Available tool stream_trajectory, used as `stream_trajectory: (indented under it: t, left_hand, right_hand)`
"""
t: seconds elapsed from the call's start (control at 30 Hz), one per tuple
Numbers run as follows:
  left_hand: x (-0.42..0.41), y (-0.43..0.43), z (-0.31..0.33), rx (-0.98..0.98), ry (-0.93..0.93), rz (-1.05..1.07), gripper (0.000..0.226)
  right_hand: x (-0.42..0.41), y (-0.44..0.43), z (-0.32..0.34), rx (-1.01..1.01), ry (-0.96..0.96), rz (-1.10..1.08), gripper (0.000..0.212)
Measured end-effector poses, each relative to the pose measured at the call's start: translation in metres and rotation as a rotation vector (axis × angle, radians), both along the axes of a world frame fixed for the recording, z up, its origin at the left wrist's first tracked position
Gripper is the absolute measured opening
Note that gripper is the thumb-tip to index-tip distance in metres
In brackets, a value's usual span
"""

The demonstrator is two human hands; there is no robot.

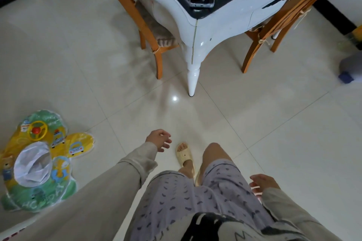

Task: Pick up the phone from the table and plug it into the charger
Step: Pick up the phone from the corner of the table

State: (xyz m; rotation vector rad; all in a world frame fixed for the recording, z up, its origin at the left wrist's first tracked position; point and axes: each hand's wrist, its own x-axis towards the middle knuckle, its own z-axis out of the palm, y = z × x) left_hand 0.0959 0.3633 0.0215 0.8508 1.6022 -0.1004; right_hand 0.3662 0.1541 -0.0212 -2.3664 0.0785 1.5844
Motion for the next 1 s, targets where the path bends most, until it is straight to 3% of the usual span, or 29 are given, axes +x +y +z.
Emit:
stream_trajectory:
  t: [0.1,0.23,0.63,0.87,1.0]
  left_hand:
    - [0.01,0.024,0.002,0.0,-0.023,0.015,0.029]
    - [0.016,0.041,-0.006,-0.025,0.001,0.043,0.028]
    - [0.036,0.064,-0.029,-0.162,0.144,0.256,0.027]
    - [0.05,0.096,-0.023,-0.143,0.14,0.317,0.028]
    - [0.068,0.132,-0.003,-0.063,0.144,0.236,0.019]
  right_hand:
    - [0.01,0.029,0.004,0.01,-0.003,-0.02,0.02]
    - [0.021,0.08,0.009,0.047,-0.006,0.056,0.009]
    - [0.078,0.239,0.028,0.273,0.015,0.291,0.015]
    - [0.097,0.263,0.021,0.188,-0.005,0.372,0.016]
    - [0.099,0.262,0.014,0.132,-0.025,0.344,0.014]
